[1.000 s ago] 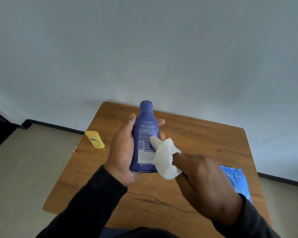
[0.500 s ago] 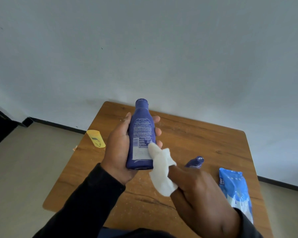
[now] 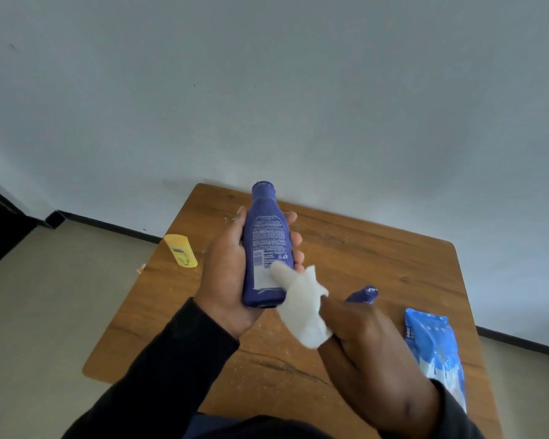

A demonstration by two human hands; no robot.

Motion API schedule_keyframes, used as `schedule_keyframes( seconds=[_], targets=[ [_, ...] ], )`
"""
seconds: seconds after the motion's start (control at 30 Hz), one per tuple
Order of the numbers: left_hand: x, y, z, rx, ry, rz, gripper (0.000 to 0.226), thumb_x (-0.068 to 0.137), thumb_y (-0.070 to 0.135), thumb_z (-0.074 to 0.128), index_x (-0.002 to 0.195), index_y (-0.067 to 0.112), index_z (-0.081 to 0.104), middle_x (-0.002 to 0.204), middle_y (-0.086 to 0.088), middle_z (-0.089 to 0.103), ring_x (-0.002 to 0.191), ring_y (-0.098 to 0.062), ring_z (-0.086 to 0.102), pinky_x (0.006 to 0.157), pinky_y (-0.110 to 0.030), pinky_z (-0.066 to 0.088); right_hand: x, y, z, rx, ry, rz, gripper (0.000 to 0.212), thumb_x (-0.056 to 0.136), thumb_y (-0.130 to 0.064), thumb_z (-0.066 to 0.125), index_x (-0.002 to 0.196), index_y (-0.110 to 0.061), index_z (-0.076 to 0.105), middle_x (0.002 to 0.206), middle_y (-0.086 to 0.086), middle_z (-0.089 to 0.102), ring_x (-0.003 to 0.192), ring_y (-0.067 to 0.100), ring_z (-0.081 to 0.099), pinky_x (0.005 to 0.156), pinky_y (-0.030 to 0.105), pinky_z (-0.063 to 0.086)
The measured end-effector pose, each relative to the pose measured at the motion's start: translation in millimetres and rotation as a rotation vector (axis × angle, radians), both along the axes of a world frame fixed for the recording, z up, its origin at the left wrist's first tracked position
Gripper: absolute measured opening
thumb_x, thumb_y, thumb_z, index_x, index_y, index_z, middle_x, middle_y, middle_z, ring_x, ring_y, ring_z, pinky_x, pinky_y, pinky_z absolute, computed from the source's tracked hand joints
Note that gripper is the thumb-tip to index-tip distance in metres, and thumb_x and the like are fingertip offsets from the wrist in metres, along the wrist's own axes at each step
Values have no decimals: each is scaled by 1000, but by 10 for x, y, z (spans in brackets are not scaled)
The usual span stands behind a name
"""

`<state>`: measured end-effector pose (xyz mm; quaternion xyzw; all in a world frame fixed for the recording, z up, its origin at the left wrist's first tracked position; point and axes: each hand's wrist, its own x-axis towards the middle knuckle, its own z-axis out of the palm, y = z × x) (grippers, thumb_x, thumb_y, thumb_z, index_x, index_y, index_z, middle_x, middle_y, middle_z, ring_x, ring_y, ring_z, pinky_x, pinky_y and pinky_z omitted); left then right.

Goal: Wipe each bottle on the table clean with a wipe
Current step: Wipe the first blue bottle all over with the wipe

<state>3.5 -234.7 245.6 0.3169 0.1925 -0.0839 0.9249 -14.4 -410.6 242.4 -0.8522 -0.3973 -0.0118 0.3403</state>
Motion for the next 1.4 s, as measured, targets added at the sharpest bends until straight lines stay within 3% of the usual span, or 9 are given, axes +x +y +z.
schedule_keyframes(
  seconds=[0.1,0.27,0.47,0.63,0.83,1.0,1.23,1.33,1.4],
  targets=[
    [10,-17,9,48,1,71,59,102,53,38,121,5,67,88,-12,67,66,-21,61,57,-30,56,27,17,46,-79,-61,-59,28,79,-21,40,83,-44,23,59,-12,38,49,16,32,41,36,33],
    [-9,-42,33,132,25,74,60,101,58,34,113,10,68,78,-9,66,59,-21,59,56,-30,51,-109,84,102,-114,-33,79,15,80,-21,46,89,-33,42,68,-7,54,53,21,45,43,34,35],
    [-10,-30,19,199,18,235,49,103,50,38,104,13,70,88,-7,70,66,-18,63,56,-31,53,1,81,78,-192,-67,-55,17,79,-26,39,86,-38,28,63,-10,48,48,20,43,41,34,32],
    [-54,-15,-15,166,98,143,59,98,63,39,111,14,68,77,-7,64,58,-20,60,58,-31,49,-132,157,95,-197,2,86,18,82,-25,44,98,-30,50,71,-6,58,55,25,51,45,38,39],
    [-24,35,-70,187,67,287,53,99,59,42,109,12,66,82,-7,64,63,-19,58,55,-31,51,-32,164,68,-211,-23,-14,12,81,-27,39,91,-33,39,66,-8,55,50,23,48,42,36,35],
    [-7,60,-67,123,117,295,52,97,63,42,103,16,62,77,-6,59,61,-20,54,61,-32,46,-130,236,99,-167,50,131,19,80,-23,44,95,-34,44,71,-7,55,57,26,50,47,40,40],
    [46,150,-126,178,124,397,59,91,71,48,112,18,63,83,-3,59,68,-15,59,56,-30,53,58,293,56,-203,22,-38,20,79,-28,34,82,-41,19,61,-13,36,49,19,37,44,39,34],
    [88,208,-133,158,110,376,59,88,75,49,105,20,64,80,-3,59,63,-17,56,57,-33,50,-25,293,84,-244,20,13,18,78,-24,40,84,-35,27,61,-11,40,51,17,33,44,33,30],
    [112,216,-152,165,147,353,61,88,76,46,105,21,64,81,-3,61,64,-18,59,59,-35,51,-74,349,115,-241,38,55,17,77,-23,43,90,-34,38,65,-8,50,53,21,43,44,34,34]
  ],
)
